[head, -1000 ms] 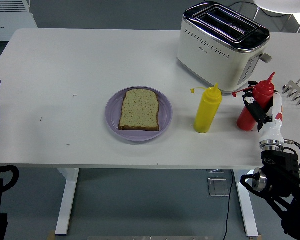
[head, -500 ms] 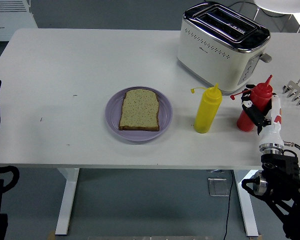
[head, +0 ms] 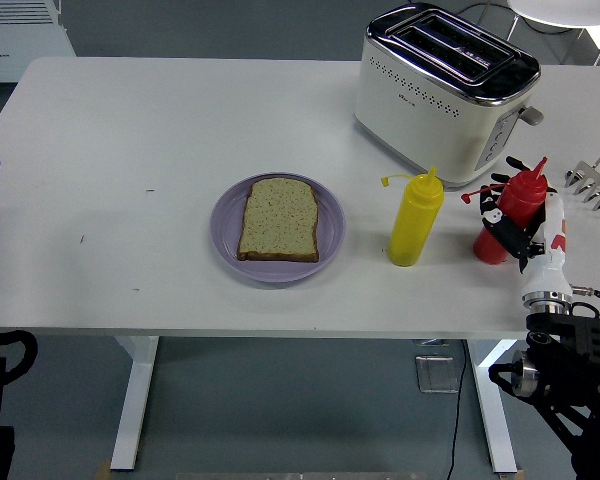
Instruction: Pick up the cup,pour liquid into bread,place the cup on the desk
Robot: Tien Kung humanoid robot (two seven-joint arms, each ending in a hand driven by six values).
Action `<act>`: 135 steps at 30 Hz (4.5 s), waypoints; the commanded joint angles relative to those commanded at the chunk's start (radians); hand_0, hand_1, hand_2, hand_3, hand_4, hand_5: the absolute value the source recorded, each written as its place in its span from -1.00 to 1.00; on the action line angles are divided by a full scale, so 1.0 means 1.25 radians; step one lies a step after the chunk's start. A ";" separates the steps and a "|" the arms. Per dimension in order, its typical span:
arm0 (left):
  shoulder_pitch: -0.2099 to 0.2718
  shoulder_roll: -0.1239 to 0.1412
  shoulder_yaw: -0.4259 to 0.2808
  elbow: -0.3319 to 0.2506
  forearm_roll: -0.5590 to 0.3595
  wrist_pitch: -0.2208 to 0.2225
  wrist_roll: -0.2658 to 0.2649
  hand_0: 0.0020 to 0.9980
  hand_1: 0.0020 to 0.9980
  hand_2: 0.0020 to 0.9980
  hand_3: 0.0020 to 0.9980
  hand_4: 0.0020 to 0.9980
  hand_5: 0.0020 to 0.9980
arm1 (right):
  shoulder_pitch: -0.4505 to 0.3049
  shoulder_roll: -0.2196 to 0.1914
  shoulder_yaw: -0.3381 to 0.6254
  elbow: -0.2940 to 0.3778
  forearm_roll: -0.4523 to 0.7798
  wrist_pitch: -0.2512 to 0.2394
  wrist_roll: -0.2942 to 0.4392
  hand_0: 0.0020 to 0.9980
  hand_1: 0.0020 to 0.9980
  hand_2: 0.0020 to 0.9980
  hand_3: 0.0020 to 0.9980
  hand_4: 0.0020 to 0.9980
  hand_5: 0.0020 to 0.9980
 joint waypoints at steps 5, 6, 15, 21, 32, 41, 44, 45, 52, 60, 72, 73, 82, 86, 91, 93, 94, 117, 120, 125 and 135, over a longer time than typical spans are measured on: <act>0.000 0.000 -0.001 0.000 0.000 0.000 0.000 0.62 0.48 0.46 0.43 -0.02 1.00 | -0.010 -0.001 0.006 0.006 -0.040 0.000 0.000 0.66 0.44 0.61 0.72 0.49 -0.80; -0.001 0.000 -0.001 0.000 0.000 -0.001 0.000 0.62 0.48 0.46 0.43 -0.02 1.00 | -0.013 -0.001 0.007 0.007 -0.051 0.000 0.000 0.66 0.44 0.61 0.72 0.49 -0.80; -0.001 0.000 -0.003 -0.001 0.000 -0.001 0.000 0.62 0.48 0.46 0.43 -0.02 1.00 | -0.031 0.000 0.029 0.011 -0.117 0.000 -0.017 0.88 0.64 0.86 0.87 0.58 -0.72; -0.001 0.000 -0.004 -0.001 0.000 -0.001 0.000 0.62 0.48 0.46 0.43 -0.02 1.00 | -0.042 -0.002 0.042 0.011 -0.137 0.000 -0.034 0.92 0.70 0.92 0.93 0.58 -0.73; -0.003 0.000 -0.005 0.001 0.000 0.000 -0.001 0.62 0.48 0.46 0.43 -0.02 1.00 | -0.080 -0.012 0.090 0.037 -0.206 0.000 -0.045 0.94 0.71 0.92 0.96 0.58 -0.72; -0.004 0.002 -0.004 0.001 0.000 -0.001 -0.001 0.62 0.49 0.46 0.43 -0.02 1.00 | -0.131 -0.024 0.123 0.106 -0.235 0.000 -0.048 0.94 0.73 0.93 0.98 0.68 -0.64; -0.004 0.002 -0.003 0.000 0.000 -0.001 -0.001 0.62 0.49 0.46 0.43 -0.02 1.00 | -0.146 -0.025 0.134 0.126 -0.241 0.000 -0.050 0.94 0.73 0.93 0.98 0.68 -0.64; -0.004 0.002 -0.003 0.000 0.000 -0.001 -0.001 0.62 0.49 0.46 0.43 -0.02 1.00 | -0.149 -0.027 0.135 0.129 -0.241 0.000 -0.051 0.94 0.73 0.93 0.98 0.68 -0.64; -0.004 0.002 0.001 0.001 0.001 -0.001 -0.001 0.62 0.49 0.46 0.43 -0.02 1.00 | -0.176 -0.034 0.148 0.184 -0.258 0.000 -0.057 0.95 0.74 0.93 0.98 0.69 -0.63; -0.002 0.004 0.004 0.000 0.001 -0.001 -0.001 0.62 0.48 0.46 0.43 -0.02 1.00 | -0.240 -0.038 0.196 0.280 -0.254 0.000 -0.052 0.95 0.74 0.93 0.98 0.69 -0.62; 0.000 0.005 0.012 0.001 0.000 0.000 -0.001 0.61 0.48 0.46 0.43 -0.02 1.00 | -0.291 -0.037 0.325 0.375 0.034 0.098 -0.017 0.78 0.61 0.76 0.85 0.56 -0.34; 0.000 0.005 0.012 0.002 0.000 0.000 -0.001 0.61 0.48 0.46 0.43 -0.02 1.00 | -0.291 -0.037 0.339 0.378 0.063 0.121 -0.026 0.78 0.61 0.76 0.85 0.56 -0.34; -0.003 0.005 0.007 0.001 0.000 0.000 -0.001 0.61 0.48 0.46 0.43 -0.02 1.00 | -0.283 -0.023 0.410 0.355 0.284 0.265 -0.081 0.73 0.53 0.61 0.65 0.35 0.05; -0.004 0.004 0.005 0.001 0.000 0.000 -0.001 0.61 0.48 0.46 0.43 -0.02 1.00 | -0.280 -0.019 0.433 0.337 0.371 0.332 -0.111 0.73 0.53 0.61 0.65 0.35 0.05; -0.004 0.004 0.005 0.001 0.000 0.000 -0.001 0.61 0.48 0.46 0.43 -0.02 1.00 | -0.281 -0.016 0.451 0.319 0.432 0.365 -0.126 0.64 0.46 0.51 0.55 0.32 0.08; -0.005 0.003 0.005 0.001 0.000 0.000 -0.001 0.61 0.48 0.46 0.43 -0.02 1.00 | -0.281 -0.015 0.457 0.314 0.434 0.366 -0.126 0.64 0.46 0.51 0.55 0.32 0.08; -0.006 0.004 0.005 0.000 0.000 0.000 -0.001 0.61 0.48 0.46 0.43 -0.02 1.00 | -0.281 -0.015 0.459 0.313 0.433 0.366 -0.125 0.59 0.43 0.45 0.47 0.27 0.10; -0.004 0.001 0.004 0.000 0.001 0.000 -0.001 0.62 0.48 0.46 0.43 -0.02 1.00 | -0.276 -0.013 0.462 0.304 0.451 0.377 -0.134 0.56 0.38 0.41 0.43 0.22 0.10; -0.002 0.001 0.002 0.000 0.001 0.000 -0.002 0.62 0.48 0.46 0.43 -0.02 1.00 | -0.278 -0.012 0.460 0.303 0.453 0.377 -0.133 0.56 0.38 0.40 0.42 0.18 0.08; 0.001 0.001 0.003 -0.001 0.001 0.000 -0.002 0.62 0.48 0.46 0.43 -0.02 1.00 | -0.280 -0.012 0.459 0.303 0.456 0.375 -0.134 0.56 0.38 0.40 0.41 0.16 0.07; 0.003 0.002 0.004 -0.001 0.002 0.000 -0.001 0.62 0.48 0.46 0.43 -0.02 1.00 | -0.280 -0.012 0.457 0.303 0.455 0.374 -0.137 0.55 0.38 0.40 0.41 0.15 0.07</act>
